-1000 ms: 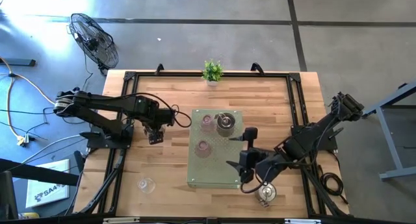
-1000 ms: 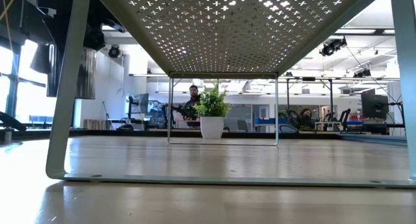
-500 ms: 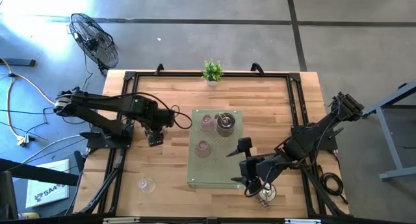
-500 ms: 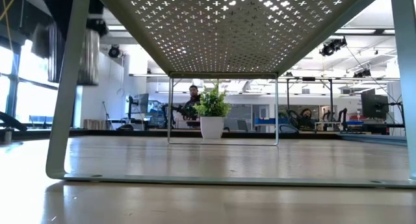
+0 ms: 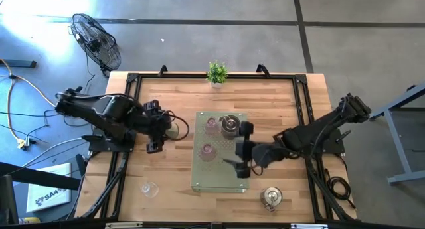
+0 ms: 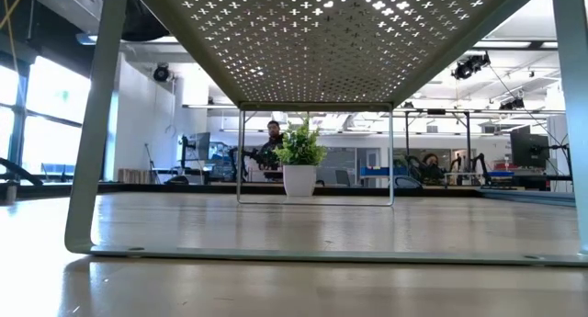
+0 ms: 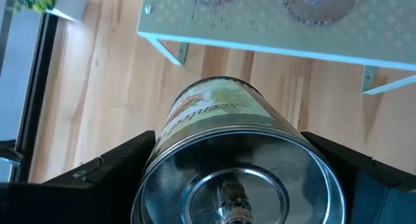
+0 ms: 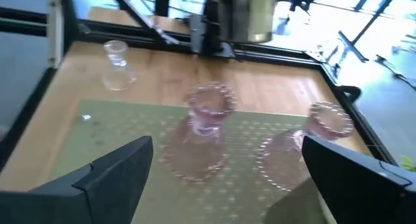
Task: Pick & Place candle stick holders
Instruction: Put the top silver scented candle on the shelf
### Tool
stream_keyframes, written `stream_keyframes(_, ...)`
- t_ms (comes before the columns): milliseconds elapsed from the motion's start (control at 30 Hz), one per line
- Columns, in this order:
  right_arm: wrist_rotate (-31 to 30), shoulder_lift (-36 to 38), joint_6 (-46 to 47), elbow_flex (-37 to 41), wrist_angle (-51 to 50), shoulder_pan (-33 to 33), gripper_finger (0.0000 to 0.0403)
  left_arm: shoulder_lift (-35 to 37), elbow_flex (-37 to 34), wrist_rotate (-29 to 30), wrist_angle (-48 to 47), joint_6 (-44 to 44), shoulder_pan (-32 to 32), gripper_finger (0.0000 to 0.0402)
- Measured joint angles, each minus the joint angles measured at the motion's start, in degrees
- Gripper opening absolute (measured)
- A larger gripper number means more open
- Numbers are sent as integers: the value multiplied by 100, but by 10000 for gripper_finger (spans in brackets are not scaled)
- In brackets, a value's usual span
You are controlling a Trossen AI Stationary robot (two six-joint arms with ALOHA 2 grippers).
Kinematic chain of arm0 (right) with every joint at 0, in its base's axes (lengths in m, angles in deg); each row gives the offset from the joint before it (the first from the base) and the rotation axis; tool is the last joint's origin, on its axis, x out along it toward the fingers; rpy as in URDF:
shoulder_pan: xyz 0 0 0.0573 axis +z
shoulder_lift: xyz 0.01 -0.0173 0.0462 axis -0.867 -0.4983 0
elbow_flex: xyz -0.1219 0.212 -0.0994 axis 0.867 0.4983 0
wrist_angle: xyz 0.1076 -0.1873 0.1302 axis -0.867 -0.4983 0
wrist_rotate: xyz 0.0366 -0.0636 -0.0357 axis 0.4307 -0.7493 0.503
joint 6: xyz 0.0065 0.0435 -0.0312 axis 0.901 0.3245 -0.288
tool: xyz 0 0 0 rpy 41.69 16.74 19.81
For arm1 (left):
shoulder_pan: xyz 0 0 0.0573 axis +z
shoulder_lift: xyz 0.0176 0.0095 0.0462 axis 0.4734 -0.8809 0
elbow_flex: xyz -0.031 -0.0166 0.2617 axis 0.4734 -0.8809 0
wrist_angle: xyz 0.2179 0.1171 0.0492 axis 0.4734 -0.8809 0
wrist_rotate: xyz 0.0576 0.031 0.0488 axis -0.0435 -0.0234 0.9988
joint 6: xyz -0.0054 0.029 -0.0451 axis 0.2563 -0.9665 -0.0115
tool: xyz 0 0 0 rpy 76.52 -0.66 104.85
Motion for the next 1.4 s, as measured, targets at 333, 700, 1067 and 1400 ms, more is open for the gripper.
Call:
stream_keyframes(333, 95, 0, 115, 0, 175, -385, 389, -396, 49, -1, 20, -350, -21, 347)
stream_keyframes(700, -60, 0, -458, 0, 569, -389, 389, -1044, 1445, 139, -173, -731, -146, 347)
stream_keyframes(1067, -368, 0, -1419, 0, 1610, -389, 389, -1903, 3038, 881, -291, -1398, -586, 347)
stream_keyframes(1400, -236, 0, -1718, 0, 1802, -491, 387, -2376, 3249, 1189, 377, -2353, -578, 347)
